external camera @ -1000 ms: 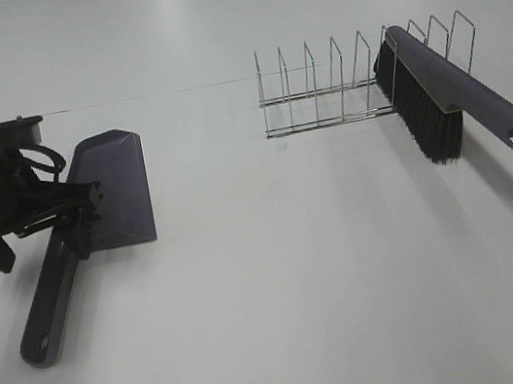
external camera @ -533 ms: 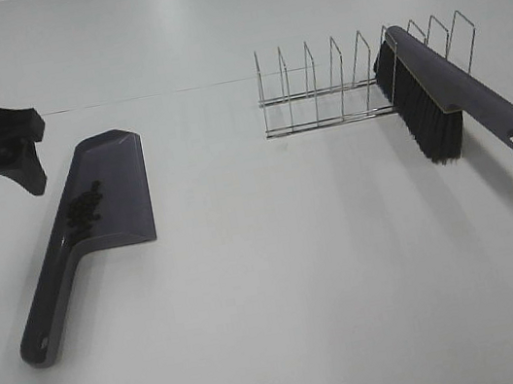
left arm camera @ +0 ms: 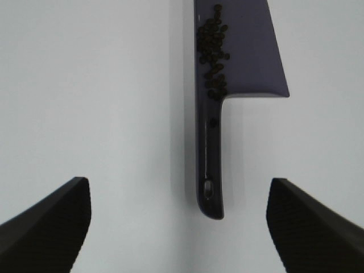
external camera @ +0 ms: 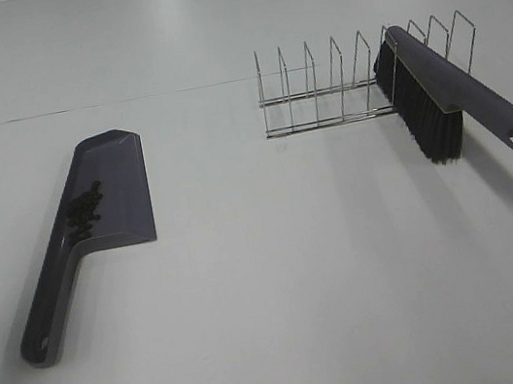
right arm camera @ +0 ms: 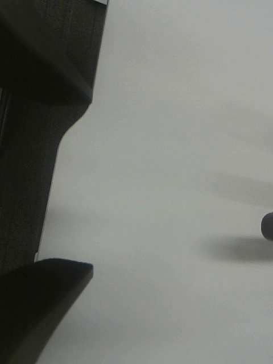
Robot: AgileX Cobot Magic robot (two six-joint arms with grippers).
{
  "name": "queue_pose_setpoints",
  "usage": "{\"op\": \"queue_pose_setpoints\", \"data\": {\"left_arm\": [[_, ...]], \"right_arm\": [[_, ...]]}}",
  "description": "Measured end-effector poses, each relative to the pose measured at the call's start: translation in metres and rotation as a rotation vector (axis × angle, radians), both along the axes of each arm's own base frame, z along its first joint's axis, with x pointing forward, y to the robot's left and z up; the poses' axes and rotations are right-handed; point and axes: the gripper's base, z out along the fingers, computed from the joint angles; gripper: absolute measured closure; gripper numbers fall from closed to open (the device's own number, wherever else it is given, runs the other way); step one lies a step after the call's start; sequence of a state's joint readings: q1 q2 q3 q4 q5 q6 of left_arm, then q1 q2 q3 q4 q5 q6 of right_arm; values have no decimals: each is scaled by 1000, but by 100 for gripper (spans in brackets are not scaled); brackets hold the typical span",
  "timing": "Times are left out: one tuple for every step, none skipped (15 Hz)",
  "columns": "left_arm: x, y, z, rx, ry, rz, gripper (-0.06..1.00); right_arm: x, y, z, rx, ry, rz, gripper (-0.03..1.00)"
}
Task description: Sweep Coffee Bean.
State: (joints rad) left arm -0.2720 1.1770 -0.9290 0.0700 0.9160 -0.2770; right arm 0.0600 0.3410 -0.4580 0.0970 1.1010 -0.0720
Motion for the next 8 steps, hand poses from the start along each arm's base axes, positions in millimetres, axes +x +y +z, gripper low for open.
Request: {"op": "queue_pose_setpoints", "data": {"left_arm": [[-19, 5, -3, -10, -32, 3, 17], [-34, 10, -6, -15, -65, 2, 17], [-49, 14, -9, -20, -84, 2, 17], [-57, 16, -10, -23, -98, 2, 17], [-83, 24, -9, -34, -143, 4, 17], [-97, 28, -8, -33, -145, 13, 17], [-104, 31, -6, -34, -154, 20, 17], [-119, 36, -3, -30, -171, 31, 17]], "right_arm": [[0, 0, 0, -3, 0, 3, 31], [0, 0, 0, -4, 3, 5, 31], [0, 0, 0, -4, 5, 5, 31], [0, 0, 0, -4, 5, 5, 31], [-1, 0, 0, -5, 6, 6, 31], [-1, 0, 0, -5, 6, 6, 31], [-1, 0, 0, -5, 5, 6, 31], [-2, 0, 0, -5, -5, 7, 31]]}}
